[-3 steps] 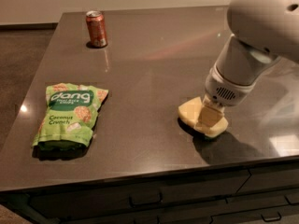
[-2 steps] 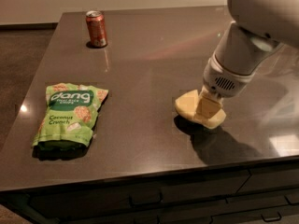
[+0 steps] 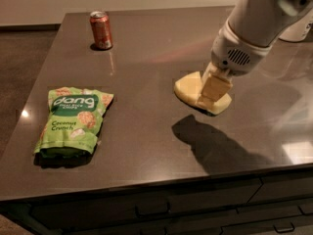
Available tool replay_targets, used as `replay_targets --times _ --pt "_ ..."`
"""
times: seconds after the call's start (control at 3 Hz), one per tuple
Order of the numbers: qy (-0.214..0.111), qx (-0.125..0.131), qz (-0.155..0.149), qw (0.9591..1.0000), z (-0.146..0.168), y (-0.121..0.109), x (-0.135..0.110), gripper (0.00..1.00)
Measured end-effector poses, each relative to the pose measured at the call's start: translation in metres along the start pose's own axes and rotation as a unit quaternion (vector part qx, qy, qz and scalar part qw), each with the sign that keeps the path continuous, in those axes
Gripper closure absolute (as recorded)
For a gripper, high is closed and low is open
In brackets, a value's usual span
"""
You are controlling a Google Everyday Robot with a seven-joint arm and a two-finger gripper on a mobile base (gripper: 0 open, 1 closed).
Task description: Pick sponge
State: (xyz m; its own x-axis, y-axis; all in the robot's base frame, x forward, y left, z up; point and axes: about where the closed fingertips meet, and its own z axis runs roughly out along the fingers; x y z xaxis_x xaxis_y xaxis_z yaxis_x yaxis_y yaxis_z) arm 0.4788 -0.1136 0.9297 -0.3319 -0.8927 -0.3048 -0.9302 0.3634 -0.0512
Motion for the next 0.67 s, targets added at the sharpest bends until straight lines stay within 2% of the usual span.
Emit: replay_targets --times 0.33,0.67 --pt "-0.023 0.000 -0.019 0.9996 -0.0223 -0.0058 -0.0169 1.00" --pt "-0.023 0.000 -0.019 0.9996 -0.0223 -0.0058 -0.0169 1.00"
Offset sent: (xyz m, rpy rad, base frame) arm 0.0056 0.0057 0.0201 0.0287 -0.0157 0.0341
